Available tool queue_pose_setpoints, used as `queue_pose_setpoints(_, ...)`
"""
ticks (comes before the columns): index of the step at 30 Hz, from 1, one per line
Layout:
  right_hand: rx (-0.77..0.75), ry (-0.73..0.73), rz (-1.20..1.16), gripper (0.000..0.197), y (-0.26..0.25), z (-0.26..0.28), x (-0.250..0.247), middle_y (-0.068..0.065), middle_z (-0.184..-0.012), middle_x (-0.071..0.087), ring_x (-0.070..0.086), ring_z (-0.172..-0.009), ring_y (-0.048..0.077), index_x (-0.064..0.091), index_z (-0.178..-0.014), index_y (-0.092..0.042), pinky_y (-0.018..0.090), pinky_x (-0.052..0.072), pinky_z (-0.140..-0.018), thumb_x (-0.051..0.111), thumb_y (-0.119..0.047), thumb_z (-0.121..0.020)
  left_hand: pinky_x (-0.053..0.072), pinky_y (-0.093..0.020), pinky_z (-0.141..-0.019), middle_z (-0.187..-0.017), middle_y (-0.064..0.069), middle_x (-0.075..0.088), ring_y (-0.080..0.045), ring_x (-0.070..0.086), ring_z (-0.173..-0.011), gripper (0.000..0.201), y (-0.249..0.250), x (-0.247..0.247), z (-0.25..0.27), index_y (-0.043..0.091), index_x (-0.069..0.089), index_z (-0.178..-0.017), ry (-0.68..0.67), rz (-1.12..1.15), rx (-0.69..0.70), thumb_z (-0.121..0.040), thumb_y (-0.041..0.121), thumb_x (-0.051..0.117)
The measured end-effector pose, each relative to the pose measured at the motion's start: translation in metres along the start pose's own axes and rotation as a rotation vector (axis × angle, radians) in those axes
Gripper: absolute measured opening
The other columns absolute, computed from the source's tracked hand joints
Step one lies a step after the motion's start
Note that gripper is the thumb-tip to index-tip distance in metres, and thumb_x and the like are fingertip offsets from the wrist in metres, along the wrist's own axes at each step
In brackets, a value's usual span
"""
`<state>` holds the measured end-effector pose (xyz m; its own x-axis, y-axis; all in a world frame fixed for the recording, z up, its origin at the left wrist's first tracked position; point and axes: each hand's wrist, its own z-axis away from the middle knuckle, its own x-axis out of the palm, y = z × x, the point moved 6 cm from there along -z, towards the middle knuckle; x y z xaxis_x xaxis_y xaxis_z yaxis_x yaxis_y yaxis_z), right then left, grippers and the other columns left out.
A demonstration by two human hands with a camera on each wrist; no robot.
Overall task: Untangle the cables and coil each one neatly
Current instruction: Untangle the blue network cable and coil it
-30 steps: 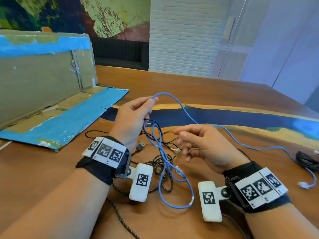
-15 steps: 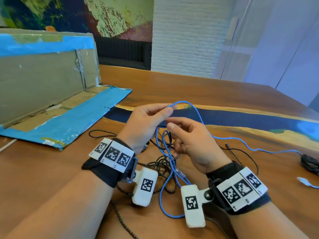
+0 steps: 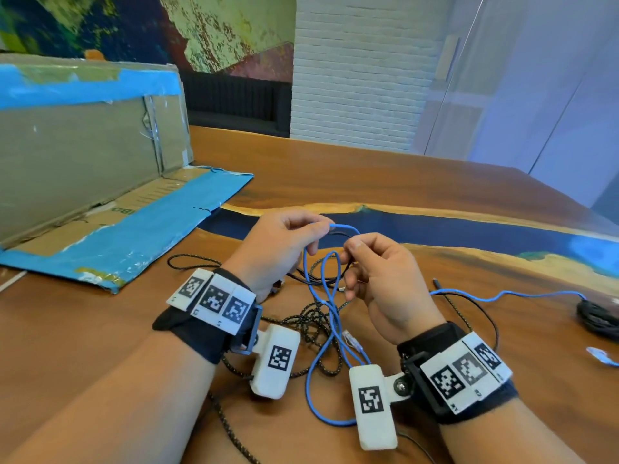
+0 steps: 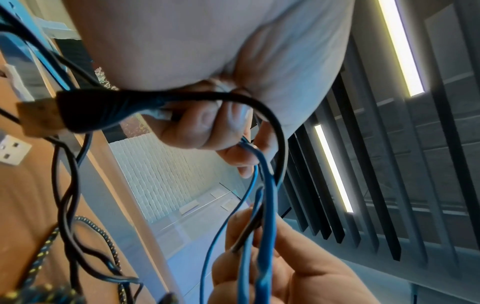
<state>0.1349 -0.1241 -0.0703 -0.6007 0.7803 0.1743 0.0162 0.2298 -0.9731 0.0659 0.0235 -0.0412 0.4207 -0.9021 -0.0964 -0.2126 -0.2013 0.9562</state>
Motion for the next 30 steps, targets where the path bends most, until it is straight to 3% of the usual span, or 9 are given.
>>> queue_pose_setpoints(7, 0.094, -0.14, 0.041, 0.014, 0.008, 0.003, 0.006, 0.008, -0.075, 0.062, 0.046, -0.045, 0.019, 0.059, -0.112, -0.006, 0.03, 0.042, -0.043, 0.056, -0.017, -0.105, 0.031, -0.02, -0.043, -0.062, -0.002, 0.053, -0.011, 0.037, -0.045, 0.019, -0.004, -0.007, -0.005, 0.009, 0.077, -0.102, 0.132, 0.046, 0.021, -0.103, 0.017, 0.06)
queue_pose_setpoints(11, 0.1, -0.169, 0.005, 0.007, 0.007, 0.006, 0.009, 0.006, -0.065, 0.055, 0.043, -0.046, 0.016, 0.064, -0.102, -0.01, 0.028, 0.041, -0.044, 0.06, -0.016, -0.102, 0.033, -0.025, -0.044, -0.062, 0.001, 0.059, -0.015, 0.039, -0.049, 0.019, -0.005, -0.01, -0.006, 0.015, 0.075, -0.104, 0.168, 0.049, 0.018, -0.104, 0.022, 0.057)
queue_pose_setpoints(17, 0.053, -0.015, -0.205, 0.016, 0.0, 0.001, -0.004, 0.001, -0.06, 0.044, 0.039, -0.047, 0.014, 0.064, -0.097, -0.011, 0.03, 0.045, -0.048, 0.051, -0.015, -0.106, 0.045, -0.029, -0.058, -0.061, 0.006, 0.063, -0.016, 0.056, -0.06, 0.02, -0.008, -0.024, -0.011, 0.02, 0.074, -0.098, 0.271, 0.013, 0.019, -0.105, 0.02, 0.056)
queue_pose_setpoints(21, 0.035, 0.047, -0.255, 0.017, 0.0, 0.0, -0.008, 0.002, -0.061, 0.045, 0.042, -0.046, 0.014, 0.067, -0.102, -0.011, 0.03, 0.048, -0.049, 0.051, -0.016, -0.106, 0.054, -0.038, -0.065, -0.058, 0.006, 0.058, -0.014, 0.052, -0.057, 0.02, -0.011, -0.025, -0.012, 0.019, 0.074, -0.096, 0.276, 0.025, -0.012, -0.105, 0.019, 0.056)
queue_pose_setpoints(24, -0.003, 0.092, -0.32, 0.017, -0.004, -0.001, -0.01, 0.004, -0.064, 0.052, 0.05, -0.048, 0.016, 0.062, -0.098, -0.011, 0.028, 0.051, -0.05, 0.048, -0.013, -0.107, 0.047, -0.023, -0.052, -0.061, 0.001, 0.049, -0.011, 0.046, -0.055, 0.022, -0.013, -0.023, -0.011, 0.015, 0.074, -0.1, 0.251, 0.024, -0.041, -0.106, 0.014, 0.052)
queue_pose_setpoints(27, -0.043, 0.154, -0.417, 0.019, -0.009, -0.002, -0.019, 0.006, -0.069, 0.058, 0.056, -0.053, 0.017, 0.058, -0.097, -0.011, 0.029, 0.056, -0.054, 0.043, -0.013, -0.109, 0.05, -0.022, -0.051, -0.064, 0.0, 0.044, -0.011, 0.046, -0.056, 0.026, -0.014, -0.028, -0.011, 0.016, 0.074, -0.101, 0.28, 0.032, -0.07, -0.106, 0.011, 0.049)
queue_pose_setpoints(30, -0.049, 0.226, -0.451, 0.018, -0.009, -0.005, -0.029, 0.006, -0.069, 0.062, 0.063, -0.055, 0.019, 0.056, -0.098, -0.012, 0.033, 0.06, -0.059, 0.042, -0.014, -0.11, 0.051, -0.022, -0.049, -0.061, 0.002, 0.046, -0.009, 0.049, -0.046, 0.027, -0.013, -0.038, -0.011, 0.016, 0.074, -0.103, 0.365, 0.046, -0.08, -0.106, 0.011, 0.047)
